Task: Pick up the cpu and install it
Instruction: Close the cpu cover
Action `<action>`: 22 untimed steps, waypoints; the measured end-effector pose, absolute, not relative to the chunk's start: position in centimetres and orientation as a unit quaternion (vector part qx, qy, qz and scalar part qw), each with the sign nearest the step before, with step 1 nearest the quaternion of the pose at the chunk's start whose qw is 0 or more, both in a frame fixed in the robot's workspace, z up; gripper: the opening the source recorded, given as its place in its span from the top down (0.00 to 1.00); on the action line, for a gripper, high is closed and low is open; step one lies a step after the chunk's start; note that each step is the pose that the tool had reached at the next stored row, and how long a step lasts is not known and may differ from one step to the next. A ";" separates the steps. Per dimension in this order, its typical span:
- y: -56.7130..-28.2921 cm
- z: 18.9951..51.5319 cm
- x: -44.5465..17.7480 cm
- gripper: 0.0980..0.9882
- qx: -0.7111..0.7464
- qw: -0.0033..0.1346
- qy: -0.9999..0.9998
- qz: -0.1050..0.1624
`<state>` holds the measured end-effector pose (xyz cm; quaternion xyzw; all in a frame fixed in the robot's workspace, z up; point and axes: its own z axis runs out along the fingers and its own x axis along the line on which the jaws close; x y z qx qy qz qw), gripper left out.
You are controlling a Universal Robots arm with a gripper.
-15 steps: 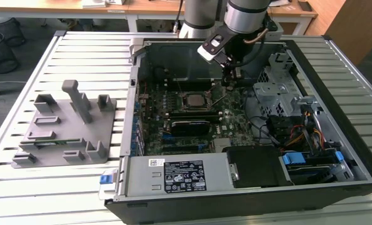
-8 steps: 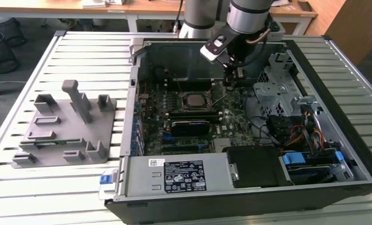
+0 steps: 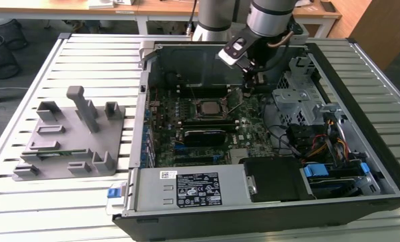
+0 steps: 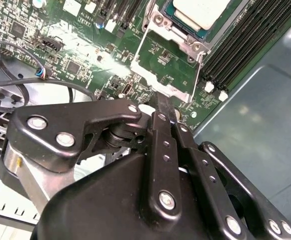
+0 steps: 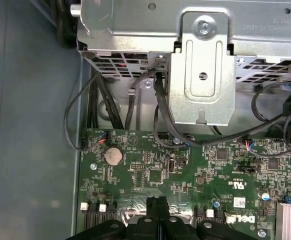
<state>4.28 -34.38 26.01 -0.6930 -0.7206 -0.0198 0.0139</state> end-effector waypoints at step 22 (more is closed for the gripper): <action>-34.0 24.5 5.1 0.99 -0.688 0.021 -0.725 -0.012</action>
